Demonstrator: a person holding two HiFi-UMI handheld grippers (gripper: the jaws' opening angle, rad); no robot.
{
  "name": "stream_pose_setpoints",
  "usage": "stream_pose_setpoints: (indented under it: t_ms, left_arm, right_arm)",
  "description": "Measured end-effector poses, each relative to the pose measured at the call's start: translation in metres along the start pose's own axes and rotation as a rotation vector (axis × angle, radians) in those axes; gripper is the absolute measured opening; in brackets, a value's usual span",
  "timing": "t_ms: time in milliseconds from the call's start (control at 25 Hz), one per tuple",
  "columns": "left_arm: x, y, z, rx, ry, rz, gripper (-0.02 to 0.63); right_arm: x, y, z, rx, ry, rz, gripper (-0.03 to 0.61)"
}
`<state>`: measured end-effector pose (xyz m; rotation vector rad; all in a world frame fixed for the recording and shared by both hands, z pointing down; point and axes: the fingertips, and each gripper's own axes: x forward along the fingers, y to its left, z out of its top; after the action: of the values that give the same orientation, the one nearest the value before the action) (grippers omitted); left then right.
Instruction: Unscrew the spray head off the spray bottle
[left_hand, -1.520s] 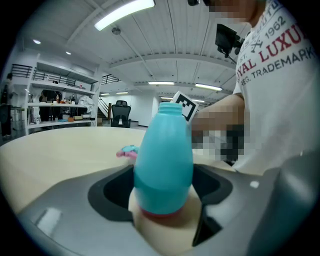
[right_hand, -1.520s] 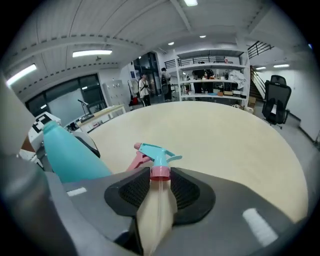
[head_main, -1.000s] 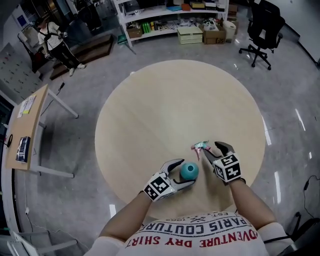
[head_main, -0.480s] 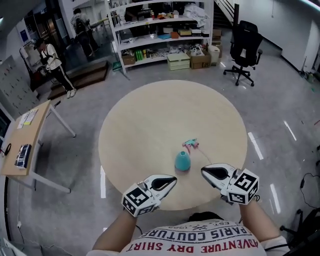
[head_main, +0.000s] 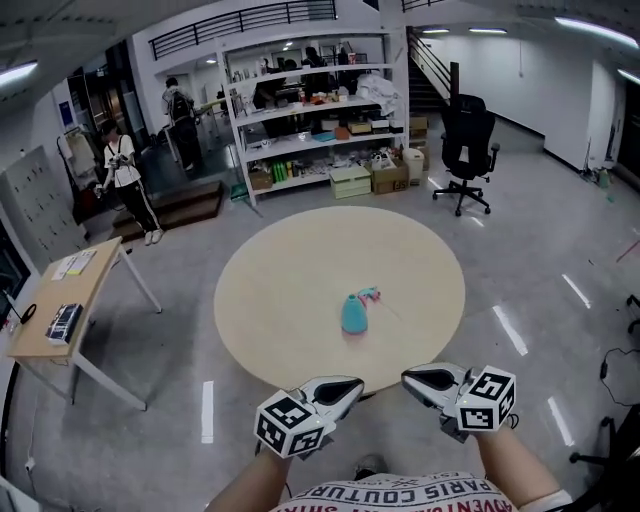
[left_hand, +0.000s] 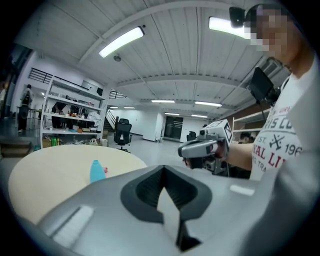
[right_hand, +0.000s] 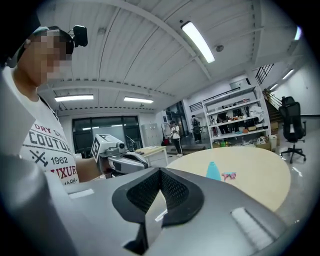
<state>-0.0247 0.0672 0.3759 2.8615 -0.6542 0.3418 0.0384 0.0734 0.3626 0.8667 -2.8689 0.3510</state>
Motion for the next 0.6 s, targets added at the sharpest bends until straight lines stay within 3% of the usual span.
stream_pose_setpoints:
  t_ms: [240,360,600]
  left_arm:
    - [-0.063,-0.164,-0.048,-0.028,-0.012,-0.01,0.002]
    - [-0.092,-0.235,-0.057,-0.052,-0.029,-0.049,0.002]
    - [-0.135,-0.304,-0.033,0.005,-0.052,-0.044,0.002]
  right_arm:
    - [-0.102,0.137,-0.062,0.004,-0.034,-0.015,0.001]
    - [-0.136,0.193,-0.073,0.024,-0.04,-0.008,0.001]
    - [-0.172,0.266,-0.057,0.005,-0.045,0.011,0.0]
